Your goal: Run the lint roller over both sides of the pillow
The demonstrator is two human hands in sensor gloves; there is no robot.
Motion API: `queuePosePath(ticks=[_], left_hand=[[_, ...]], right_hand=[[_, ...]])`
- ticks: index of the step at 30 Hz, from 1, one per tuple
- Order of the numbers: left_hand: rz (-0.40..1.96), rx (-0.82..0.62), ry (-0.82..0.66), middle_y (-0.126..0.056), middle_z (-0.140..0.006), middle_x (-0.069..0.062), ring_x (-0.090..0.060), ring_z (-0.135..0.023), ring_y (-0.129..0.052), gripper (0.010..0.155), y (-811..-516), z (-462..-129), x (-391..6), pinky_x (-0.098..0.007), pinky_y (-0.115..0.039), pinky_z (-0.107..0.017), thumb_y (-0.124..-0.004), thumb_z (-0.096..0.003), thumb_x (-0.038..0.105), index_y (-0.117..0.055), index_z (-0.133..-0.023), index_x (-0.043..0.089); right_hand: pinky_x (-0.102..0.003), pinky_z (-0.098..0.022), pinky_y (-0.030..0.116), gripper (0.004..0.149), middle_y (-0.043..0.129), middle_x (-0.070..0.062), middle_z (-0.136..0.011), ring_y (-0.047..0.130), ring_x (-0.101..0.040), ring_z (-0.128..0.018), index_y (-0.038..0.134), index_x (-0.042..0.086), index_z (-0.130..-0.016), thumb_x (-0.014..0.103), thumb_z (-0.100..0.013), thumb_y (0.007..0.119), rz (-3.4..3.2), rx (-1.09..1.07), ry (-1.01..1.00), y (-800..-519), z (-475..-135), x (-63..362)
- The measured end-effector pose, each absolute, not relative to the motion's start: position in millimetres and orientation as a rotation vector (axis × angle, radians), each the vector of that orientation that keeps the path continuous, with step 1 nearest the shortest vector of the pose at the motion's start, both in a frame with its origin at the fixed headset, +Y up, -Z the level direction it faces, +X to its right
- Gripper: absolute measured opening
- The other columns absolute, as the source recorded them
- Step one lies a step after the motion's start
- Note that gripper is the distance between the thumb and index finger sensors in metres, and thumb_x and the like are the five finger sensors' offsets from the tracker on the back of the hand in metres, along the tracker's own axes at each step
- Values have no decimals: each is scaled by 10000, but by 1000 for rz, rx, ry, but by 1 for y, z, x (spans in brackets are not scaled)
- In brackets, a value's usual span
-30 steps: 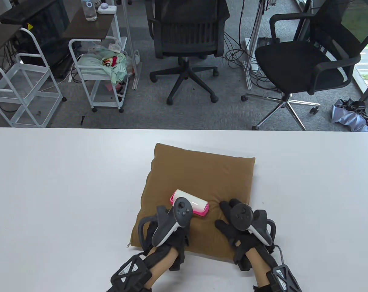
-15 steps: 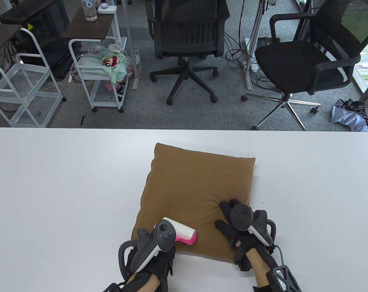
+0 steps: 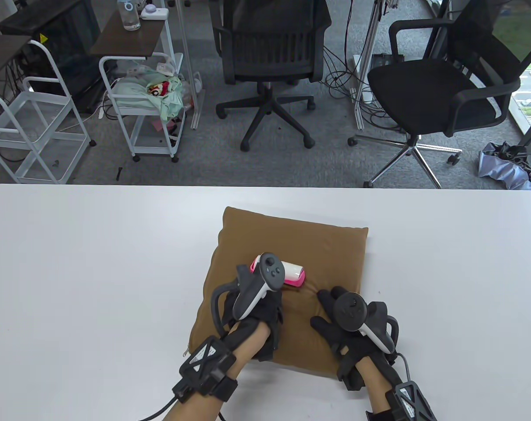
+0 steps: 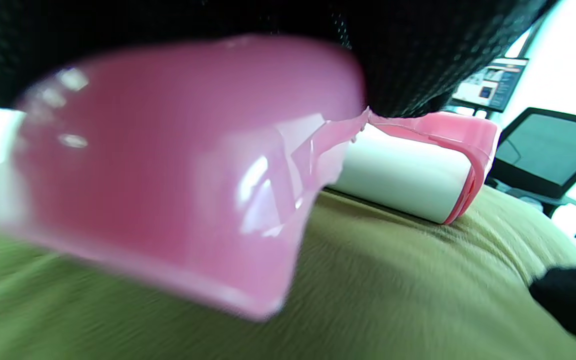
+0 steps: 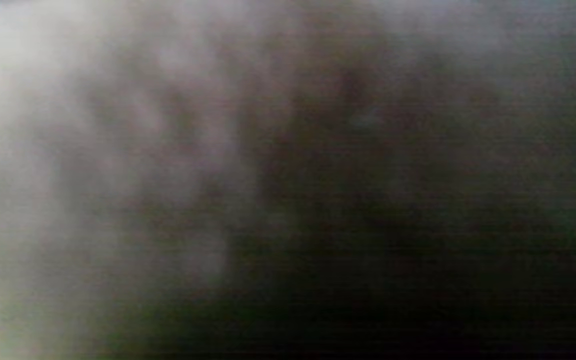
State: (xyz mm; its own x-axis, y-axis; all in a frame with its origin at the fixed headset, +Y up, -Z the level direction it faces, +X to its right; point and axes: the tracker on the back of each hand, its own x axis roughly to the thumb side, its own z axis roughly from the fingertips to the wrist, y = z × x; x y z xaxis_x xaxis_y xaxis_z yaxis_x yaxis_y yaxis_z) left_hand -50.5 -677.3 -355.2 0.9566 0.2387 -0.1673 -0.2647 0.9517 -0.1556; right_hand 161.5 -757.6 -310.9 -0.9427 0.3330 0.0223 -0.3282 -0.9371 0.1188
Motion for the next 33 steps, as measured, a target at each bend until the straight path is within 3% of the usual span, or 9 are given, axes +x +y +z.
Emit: queuePosePath(ticks=[7, 15, 22, 26, 30, 33], left_hand=[[271, -191, 212, -1039, -677, -134, -309, -338, -1097, 651, -681, -400, -37, -554, -860, -341, -789, -373, 446, -772, -919, 92], [275, -183, 212, -1035, -684, -131, -309, -346, -1098, 654, -685, -405, -34, -552, -861, -343, -786, -372, 448, -764, -922, 96], [396, -136, 233, -991, -742, -142, -329, -404, -1091, 657, -651, -401, -56, -565, -846, -372, -823, -364, 396, -724, -940, 95], [389, -85, 272, -903, -834, -137, -348, -502, -1026, 729, -634, -409, -78, -575, -797, -448, -865, -352, 358, -622, -997, 121], [383, -45, 355, -885, -869, -112, -327, -535, -1008, 727, -645, -422, -106, -559, -790, -477, -843, -369, 358, -572, -1025, 200], [440, -67, 366, -916, -857, -114, -322, -516, -1022, 682, -670, -428, -123, -557, -801, -467, -827, -375, 354, -621, -1015, 243]], right_hand=[[-520, -728, 595, 673, 511, 26, -1161, 569, -297, -1024, 560, 409, -1002, 621, -390, 742, 2793, 64, 174, -757, -312, 162], [-520, -728, 594, 673, 513, 26, -1161, 569, -296, -1023, 559, 410, -1002, 621, -391, 744, 2787, 62, 184, -757, -313, 162], [-518, -728, 596, 674, 510, 27, -1161, 569, -295, -1023, 559, 410, -1001, 622, -389, 743, 2792, 59, 174, -758, -312, 162], [-519, -727, 597, 673, 509, 25, -1162, 571, -296, -1023, 559, 409, -1001, 622, -389, 741, 2799, 58, 171, -758, -312, 162], [-519, -728, 595, 674, 506, 24, -1162, 568, -295, -1024, 555, 409, -1003, 621, -390, 740, 2798, 56, 170, -758, -312, 162], [-519, -728, 594, 674, 506, 24, -1162, 566, -296, -1025, 556, 408, -1002, 620, -390, 739, 2797, 56, 168, -758, -312, 162]])
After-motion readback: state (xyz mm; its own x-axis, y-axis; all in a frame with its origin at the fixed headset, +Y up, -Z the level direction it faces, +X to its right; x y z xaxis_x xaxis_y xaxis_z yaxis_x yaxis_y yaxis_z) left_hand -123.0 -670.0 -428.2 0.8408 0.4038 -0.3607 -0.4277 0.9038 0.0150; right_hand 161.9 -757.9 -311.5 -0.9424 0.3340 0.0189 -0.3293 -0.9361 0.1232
